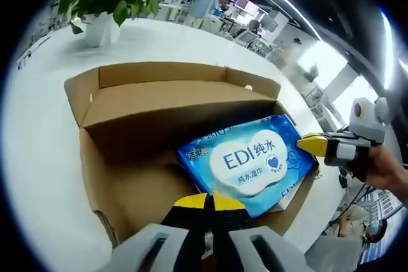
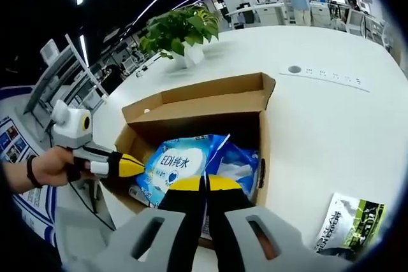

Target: Operate the shoe box by opening the lid, removing the specified soft item, and placing it in the target area until the item is outside and the box remains undamaged.

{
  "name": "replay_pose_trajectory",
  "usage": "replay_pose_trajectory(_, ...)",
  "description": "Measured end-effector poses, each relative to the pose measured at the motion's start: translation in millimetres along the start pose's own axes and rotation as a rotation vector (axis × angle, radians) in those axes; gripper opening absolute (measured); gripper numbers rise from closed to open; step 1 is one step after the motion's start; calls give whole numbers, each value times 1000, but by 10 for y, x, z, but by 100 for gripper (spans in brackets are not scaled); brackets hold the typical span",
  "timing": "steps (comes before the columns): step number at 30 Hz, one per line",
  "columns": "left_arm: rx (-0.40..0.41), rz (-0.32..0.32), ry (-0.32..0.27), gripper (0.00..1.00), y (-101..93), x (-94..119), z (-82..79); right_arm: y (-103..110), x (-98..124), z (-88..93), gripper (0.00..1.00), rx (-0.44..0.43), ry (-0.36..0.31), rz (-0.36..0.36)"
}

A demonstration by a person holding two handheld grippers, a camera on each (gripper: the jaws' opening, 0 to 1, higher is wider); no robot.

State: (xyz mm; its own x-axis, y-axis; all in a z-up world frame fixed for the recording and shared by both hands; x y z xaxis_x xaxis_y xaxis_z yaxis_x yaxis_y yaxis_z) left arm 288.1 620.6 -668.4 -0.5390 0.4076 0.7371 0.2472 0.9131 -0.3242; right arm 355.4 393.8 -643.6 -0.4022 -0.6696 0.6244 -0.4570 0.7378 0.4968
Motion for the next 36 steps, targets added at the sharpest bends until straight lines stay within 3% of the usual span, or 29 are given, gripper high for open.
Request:
replay_pose_trajectory(5, 16, 24, 40, 12, -10, -87, 45, -8, -4, 8, 0, 8, 10, 0)
replay_pose_trajectory(22, 32, 25, 87, 11, -18, -219, 32, 35, -129, 28, 1, 30, 56, -4)
replay_pose_trajectory(27, 12, 8, 61, 3, -12, -181, 29, 76, -117, 10, 0, 41, 50, -2)
replay_pose_trajectory(36, -32, 14, -22, 1, -51, -7, -79, 96, -10, -60, 0, 51, 7, -17)
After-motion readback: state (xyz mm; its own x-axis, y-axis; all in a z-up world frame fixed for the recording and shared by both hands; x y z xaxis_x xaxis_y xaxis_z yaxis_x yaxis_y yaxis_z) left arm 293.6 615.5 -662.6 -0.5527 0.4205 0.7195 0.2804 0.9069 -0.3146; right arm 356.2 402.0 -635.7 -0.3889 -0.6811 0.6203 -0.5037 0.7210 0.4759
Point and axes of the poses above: the point that each gripper's makers call its tool centre point, and the gripper's own axes: x roughly backward along the fingers, y roughly to its left, z roughly out of its underside, the point moved 9 cm from there along x, roughly backward along the fingers, and after that the axes turned 9 degrees about -x, right-handed, at the moved point
